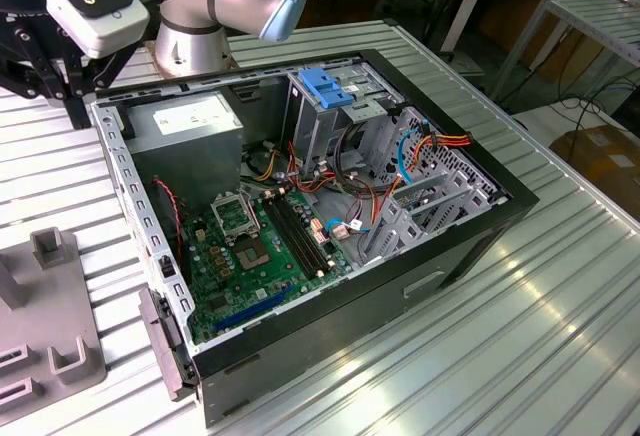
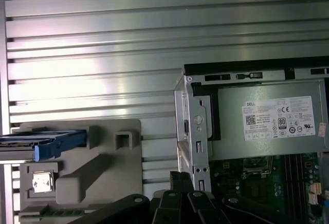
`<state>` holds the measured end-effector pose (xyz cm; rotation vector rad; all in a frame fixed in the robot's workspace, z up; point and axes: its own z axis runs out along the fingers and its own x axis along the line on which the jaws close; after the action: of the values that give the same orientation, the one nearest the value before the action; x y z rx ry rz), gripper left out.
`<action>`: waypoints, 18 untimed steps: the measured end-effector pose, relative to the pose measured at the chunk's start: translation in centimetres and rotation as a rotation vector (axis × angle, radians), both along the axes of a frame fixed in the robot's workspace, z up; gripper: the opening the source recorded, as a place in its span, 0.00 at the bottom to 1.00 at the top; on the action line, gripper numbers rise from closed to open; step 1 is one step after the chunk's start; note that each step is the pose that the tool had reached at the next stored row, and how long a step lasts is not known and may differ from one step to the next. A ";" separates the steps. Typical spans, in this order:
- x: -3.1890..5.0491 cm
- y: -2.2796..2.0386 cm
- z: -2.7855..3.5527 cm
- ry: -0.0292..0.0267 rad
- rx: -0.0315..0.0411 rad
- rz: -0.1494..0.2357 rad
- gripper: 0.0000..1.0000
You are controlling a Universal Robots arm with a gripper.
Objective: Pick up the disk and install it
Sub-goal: 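Reach for the disk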
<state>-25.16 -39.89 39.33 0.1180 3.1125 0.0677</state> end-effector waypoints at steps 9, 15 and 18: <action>-0.74 0.00 0.01 0.0001 -0.0001 0.000 0.10; -1.33 0.00 0.00 0.0000 0.0000 0.000 0.10; -1.55 0.00 0.00 0.0000 -0.0001 0.000 0.10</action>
<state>-26.71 -39.89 39.33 0.1180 3.1125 0.0676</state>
